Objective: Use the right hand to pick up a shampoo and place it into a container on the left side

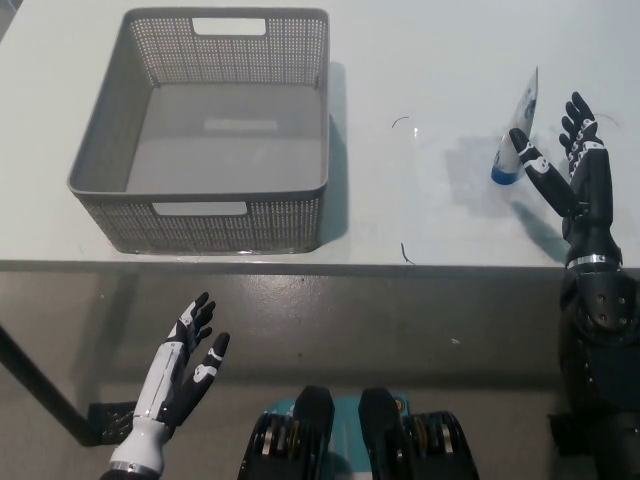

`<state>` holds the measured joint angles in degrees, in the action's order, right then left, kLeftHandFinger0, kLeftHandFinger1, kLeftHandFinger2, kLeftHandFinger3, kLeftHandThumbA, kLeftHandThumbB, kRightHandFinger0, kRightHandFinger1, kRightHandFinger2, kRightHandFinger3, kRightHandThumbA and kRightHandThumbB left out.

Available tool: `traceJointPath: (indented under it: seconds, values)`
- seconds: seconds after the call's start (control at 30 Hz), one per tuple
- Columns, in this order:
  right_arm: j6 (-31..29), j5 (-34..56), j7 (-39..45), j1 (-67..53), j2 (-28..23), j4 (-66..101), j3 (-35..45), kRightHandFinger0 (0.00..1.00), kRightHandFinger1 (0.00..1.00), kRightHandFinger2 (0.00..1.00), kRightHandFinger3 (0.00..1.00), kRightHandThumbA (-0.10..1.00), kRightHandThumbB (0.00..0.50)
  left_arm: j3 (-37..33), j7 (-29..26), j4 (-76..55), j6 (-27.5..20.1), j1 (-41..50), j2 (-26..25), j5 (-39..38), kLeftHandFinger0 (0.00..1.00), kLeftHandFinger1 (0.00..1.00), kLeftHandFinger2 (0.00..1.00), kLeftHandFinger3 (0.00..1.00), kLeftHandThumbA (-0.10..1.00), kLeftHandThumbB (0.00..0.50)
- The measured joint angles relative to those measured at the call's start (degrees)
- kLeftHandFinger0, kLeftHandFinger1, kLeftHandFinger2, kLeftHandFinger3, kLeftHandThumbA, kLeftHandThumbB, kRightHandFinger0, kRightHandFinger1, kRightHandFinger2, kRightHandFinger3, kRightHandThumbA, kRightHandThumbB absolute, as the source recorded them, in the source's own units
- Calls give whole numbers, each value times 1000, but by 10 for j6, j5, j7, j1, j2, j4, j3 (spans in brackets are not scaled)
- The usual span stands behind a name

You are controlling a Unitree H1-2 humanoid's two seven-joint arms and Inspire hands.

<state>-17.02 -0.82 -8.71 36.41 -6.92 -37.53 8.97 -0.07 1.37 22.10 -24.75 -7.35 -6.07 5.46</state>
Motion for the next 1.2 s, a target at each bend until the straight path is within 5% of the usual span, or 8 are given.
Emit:
traceJointPath:
  seconds: [0.07,0.1,0.13,0.3,0.87,1.2]
  values:
    - [0,0,0,0,0,0,0,1000,1000,1000,1000,933,472,0,0,0,0,0,0,0,1000,1000,1000,1000,754,0]
    - [0,0,0,0,0,0,0,1000,1000,1000,1000,559,408,0,0,0,0,0,0,0,1000,1000,1000,1000,730,0]
    - [0,-1,-1,1,0,-1,0,1000,1000,1000,1000,347,387,0,0,-1,0,0,0,0,1000,1000,1000,1000,703,0]
    - [-1,-24,-40,63,0,-133,-14,1000,1000,1000,1000,383,388,-1,5,-1,0,0,1,-4,1000,1000,1000,1000,710,0]
    - [-13,-41,-85,107,1,-206,-31,1000,1000,1000,1000,459,330,-1,11,-1,0,0,0,-10,1000,1000,1000,1000,711,6]
    - [-14,-39,-84,160,-2,-289,-35,1000,1000,1000,1000,504,382,0,15,-1,0,0,0,-13,1000,1000,1000,1000,717,2]
